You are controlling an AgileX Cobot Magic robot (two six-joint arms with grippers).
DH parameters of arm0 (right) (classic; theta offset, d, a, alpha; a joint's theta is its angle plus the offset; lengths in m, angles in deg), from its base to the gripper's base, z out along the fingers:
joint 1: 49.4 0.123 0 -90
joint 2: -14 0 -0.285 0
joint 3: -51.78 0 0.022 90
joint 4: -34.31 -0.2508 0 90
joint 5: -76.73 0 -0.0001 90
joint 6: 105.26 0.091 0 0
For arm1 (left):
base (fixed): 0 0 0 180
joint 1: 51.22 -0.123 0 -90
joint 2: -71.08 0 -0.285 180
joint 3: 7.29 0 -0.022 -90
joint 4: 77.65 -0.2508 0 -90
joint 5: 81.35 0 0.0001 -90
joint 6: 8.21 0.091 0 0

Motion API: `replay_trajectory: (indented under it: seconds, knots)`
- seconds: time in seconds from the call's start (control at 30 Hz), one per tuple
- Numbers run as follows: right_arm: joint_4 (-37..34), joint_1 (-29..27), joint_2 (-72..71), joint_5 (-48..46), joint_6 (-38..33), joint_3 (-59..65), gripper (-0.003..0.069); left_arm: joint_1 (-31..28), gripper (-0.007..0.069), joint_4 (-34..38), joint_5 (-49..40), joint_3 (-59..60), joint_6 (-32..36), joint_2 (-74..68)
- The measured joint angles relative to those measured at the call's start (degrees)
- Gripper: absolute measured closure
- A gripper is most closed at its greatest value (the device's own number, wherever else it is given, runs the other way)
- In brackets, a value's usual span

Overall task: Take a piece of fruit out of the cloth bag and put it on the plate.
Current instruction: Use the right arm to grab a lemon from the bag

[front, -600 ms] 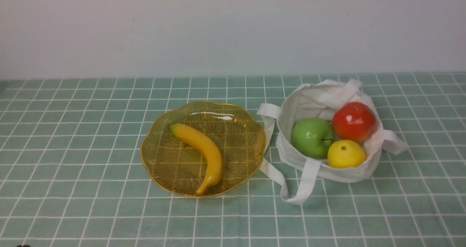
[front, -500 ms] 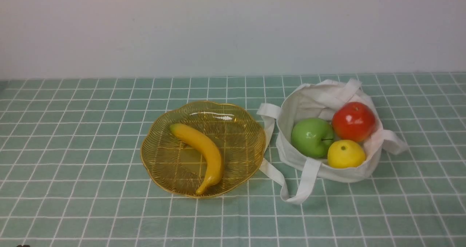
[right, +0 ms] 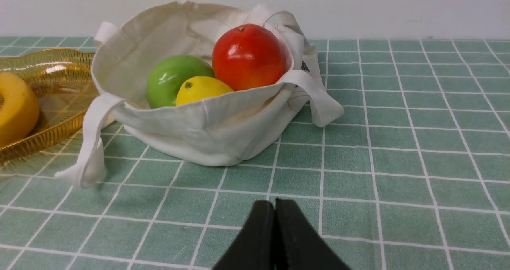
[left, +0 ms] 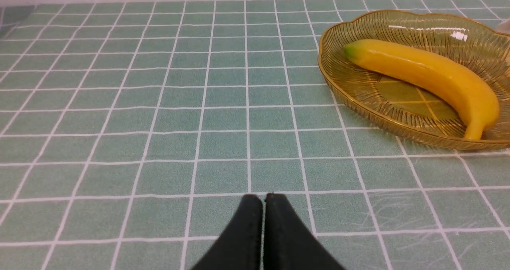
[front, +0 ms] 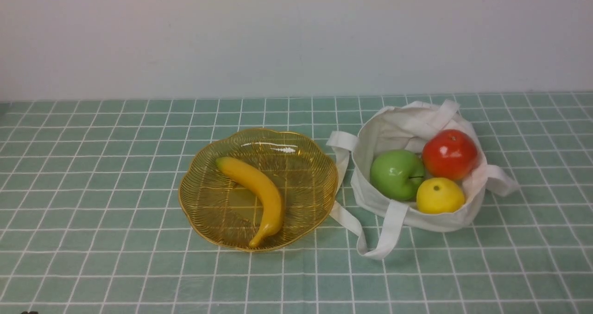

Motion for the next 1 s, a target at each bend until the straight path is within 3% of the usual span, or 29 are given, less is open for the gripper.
replay_trajectory:
  seconds: [0.67, 0.83, 1.0]
  knots:
    - [-0.19, 0.0, 0.0, 0.84, 0.87, 0.11, 0.0673, 0.0, 0.0632, 0.0, 0.0, 0.0, 0.0, 0.0]
    - [-19.43, 0.0, 0.0, 8.91, 11.14, 0.74, 0.0673, 0.0, 0.0632, 0.0, 0.0, 0.0, 0.0, 0.0]
    - [-32.85, 0.0, 0.0, 15.71, 14.26, 0.74, 0.0673, 0.0, 0.0632, 0.0, 0.0, 0.0, 0.0, 0.0]
